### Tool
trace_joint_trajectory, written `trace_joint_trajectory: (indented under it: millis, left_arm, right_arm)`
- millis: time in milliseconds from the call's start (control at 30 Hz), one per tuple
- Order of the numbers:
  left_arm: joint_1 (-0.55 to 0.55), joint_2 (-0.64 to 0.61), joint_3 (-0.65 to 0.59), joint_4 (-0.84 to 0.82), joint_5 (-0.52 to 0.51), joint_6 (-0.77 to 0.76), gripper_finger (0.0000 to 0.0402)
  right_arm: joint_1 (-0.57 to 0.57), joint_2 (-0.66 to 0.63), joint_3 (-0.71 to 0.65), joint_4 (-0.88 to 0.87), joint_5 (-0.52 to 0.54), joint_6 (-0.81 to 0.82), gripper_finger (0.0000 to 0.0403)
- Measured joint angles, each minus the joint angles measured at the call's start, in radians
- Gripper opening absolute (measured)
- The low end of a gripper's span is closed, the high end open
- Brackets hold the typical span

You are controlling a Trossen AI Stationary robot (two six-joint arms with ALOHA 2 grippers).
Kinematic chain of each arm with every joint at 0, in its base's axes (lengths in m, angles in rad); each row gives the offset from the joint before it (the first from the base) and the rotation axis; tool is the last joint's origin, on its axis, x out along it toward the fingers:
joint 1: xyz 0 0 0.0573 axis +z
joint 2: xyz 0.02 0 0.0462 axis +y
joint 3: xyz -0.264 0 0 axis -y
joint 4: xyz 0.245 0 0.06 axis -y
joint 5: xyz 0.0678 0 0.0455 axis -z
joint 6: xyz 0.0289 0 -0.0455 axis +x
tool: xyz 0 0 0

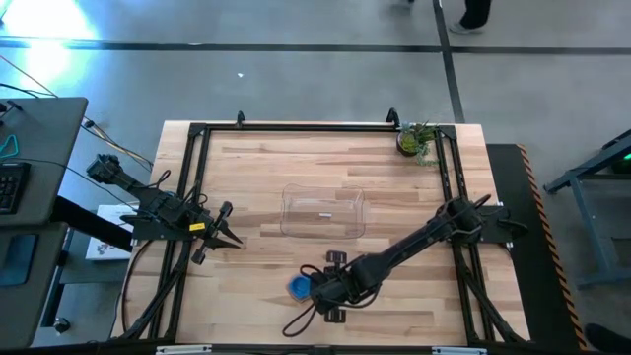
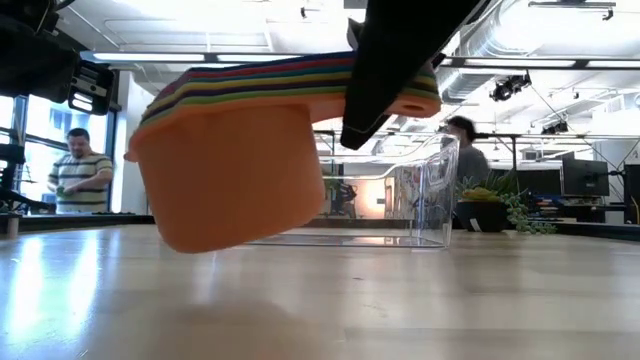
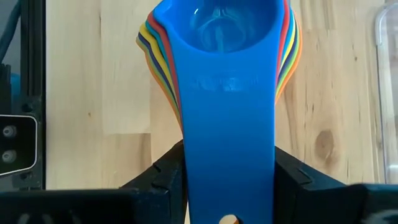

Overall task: Nest measuring cups in basket
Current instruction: Put the stacked measuring cups on top of the transparent bin

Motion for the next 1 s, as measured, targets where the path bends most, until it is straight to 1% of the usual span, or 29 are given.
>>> trace_joint_trajectory:
  millis: [233,500,733,1000]
  left_arm:
    - [0.000,0.000,0.000,0.000,0.000,0.000,0.0051]
    - [0.000,0.000,0.000,0.000,0.000,0.000,0.0051]
    - [0.000,0.000,0.000,0.000,0.000,0.000,0.0051]
    - [0.000,0.000,0.000,0.000,0.000,0.000,0.0051]
  right_arm:
    - [-0.002,-0.009,0.000,0.022,0.003,-0.014,0.0132]
    - [-0.002,-0.034,0.000,0.038,0.053,-0.014,0.0132]
    - [-0.002,-0.036,0.000,0.047,0.064,-0.015,0.0132]
    - [-0.002,-0.099,0.000,0.017,0.143,-0.040,0.0131]
